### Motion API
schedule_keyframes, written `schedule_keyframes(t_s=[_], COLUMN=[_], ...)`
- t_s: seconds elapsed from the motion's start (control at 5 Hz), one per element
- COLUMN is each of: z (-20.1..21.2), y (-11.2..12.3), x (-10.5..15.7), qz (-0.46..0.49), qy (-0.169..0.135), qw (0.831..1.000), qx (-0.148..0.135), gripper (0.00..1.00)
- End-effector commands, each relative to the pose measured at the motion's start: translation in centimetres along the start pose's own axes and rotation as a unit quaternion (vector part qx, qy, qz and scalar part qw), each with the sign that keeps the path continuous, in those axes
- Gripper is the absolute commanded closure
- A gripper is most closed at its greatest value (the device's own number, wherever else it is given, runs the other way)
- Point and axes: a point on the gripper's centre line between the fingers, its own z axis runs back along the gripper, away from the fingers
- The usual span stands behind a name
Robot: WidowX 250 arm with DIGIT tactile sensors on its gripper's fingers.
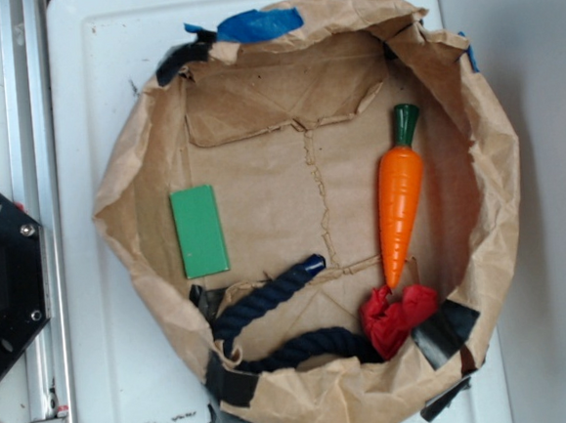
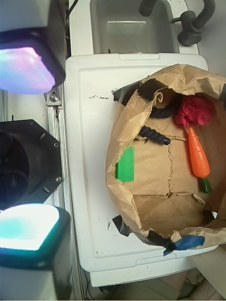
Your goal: Grab the blue rope.
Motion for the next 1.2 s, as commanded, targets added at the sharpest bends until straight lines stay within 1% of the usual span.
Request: schedule_keyframes(t_s=[0.0,0.2,1.0], z=[0.0,-0.9,-0.9], y=[0.0,1.5,1.5], x=[0.0,4.1,4.1], qz=[0.000,0.018,0.018], qy=[0.000,-0.006,-0.006], qw=[1.000,1.000,1.000], qx=[0.000,0.009,0.009], gripper=[0.00,0.00,0.00])
